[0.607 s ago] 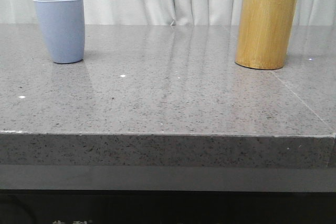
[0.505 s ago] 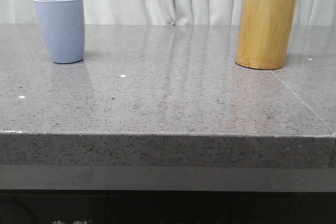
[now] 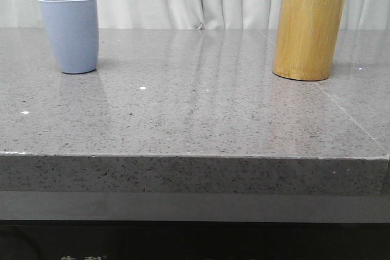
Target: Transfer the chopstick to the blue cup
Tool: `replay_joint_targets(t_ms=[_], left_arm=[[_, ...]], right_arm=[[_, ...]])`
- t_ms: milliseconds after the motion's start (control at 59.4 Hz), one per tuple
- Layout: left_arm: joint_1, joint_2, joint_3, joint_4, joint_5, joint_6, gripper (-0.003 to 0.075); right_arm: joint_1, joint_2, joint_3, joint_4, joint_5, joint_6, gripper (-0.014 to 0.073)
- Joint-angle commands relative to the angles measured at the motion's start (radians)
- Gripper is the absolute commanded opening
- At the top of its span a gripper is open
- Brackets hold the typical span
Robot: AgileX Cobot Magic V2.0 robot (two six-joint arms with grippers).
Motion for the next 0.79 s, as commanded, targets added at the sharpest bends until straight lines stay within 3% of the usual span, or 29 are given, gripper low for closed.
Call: replay_joint_targets(t_ms=[0, 303, 438, 590, 775], left_arm=[[0.001, -0.025, 0.009, 0.000, -0.088, -0.009, -0.0019], [0.001, -0.025, 0.007, -0.008, -0.135, -0.011, -0.0019], [0.001, -0.023, -0.069, -0.083, -0.142, -0.014, -0.0019], [0.001, 0.003, -0.239, -0.083, -0.030, -0.014, -0.0019], [0.001, 0.135, -0.513, -0.083, 0.205, -0.014, -0.0019]], right_arm=[[0.000, -0.022, -0.005, -0.006, -0.072, -0.001, -0.0068], [0.000, -0.022, -0.007, -0.006, -0.104, -0.001, -0.0068], [0.000, -0.022, -0.091, 0.012, -0.046, -0.001, -0.0068], [0.000, -0.013, -0.281, -0.002, 0.107, -0.001, -0.0068], [0.000, 0.099, -0.524, -0.068, 0.264, -0.001, -0.0068]])
